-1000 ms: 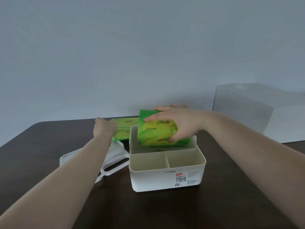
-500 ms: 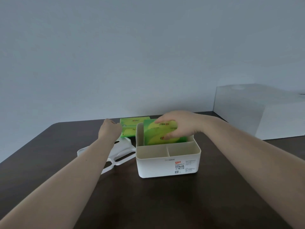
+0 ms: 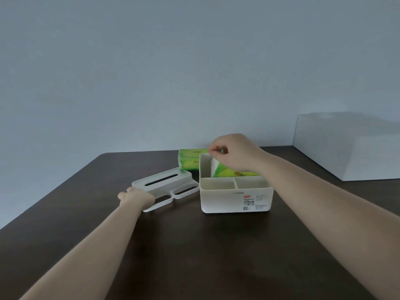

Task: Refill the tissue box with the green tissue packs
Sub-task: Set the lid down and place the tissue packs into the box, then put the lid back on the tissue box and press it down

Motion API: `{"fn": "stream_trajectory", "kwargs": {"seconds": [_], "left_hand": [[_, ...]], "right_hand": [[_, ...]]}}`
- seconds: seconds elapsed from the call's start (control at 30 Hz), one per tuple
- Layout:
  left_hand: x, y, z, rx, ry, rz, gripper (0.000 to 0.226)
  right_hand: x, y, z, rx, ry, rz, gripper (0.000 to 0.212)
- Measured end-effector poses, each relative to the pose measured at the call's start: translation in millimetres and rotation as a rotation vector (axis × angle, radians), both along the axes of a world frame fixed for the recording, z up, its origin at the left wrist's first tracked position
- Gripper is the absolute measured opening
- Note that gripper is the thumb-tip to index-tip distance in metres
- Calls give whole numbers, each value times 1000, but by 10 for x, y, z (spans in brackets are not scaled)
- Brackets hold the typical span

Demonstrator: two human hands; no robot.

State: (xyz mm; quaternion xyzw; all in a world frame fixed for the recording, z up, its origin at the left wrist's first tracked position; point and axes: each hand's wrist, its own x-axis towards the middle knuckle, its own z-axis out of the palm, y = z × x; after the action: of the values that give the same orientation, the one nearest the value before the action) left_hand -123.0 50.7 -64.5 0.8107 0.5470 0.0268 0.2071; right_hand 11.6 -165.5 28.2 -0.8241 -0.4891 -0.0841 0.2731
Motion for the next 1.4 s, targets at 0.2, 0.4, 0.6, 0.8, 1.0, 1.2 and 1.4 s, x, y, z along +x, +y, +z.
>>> {"fn": "stream_trajectory", "kwargs": {"seconds": [0.2, 0.4, 0.6, 0.8, 1.0, 1.2, 1.4], "left_hand": [[-67, 87, 81, 75, 42, -102, 27], [-157, 56, 136, 94, -66, -85, 17], [-387, -110, 500, 164, -147, -74, 9], [-527, -352, 931, 192, -245, -110, 15], [-275, -727, 1065, 175, -398, -198, 17], [152, -1009, 1045, 182, -396, -295, 24], [451, -1097, 859, 71, -351, -354, 21]], "right_hand": [[71, -75, -20, -56, 20, -43, 22], [67, -118, -67, -82, 45, -67, 22], [-86, -198, -22, -83, 98, -91, 24], [-171, -203, -33, -53, 346, -205, 28], [-140, -352, 42, 345, 870, -217, 30], [85, -669, 8, 321, 618, -317, 27], [341, -840, -182, 190, 488, -432, 31]]}}
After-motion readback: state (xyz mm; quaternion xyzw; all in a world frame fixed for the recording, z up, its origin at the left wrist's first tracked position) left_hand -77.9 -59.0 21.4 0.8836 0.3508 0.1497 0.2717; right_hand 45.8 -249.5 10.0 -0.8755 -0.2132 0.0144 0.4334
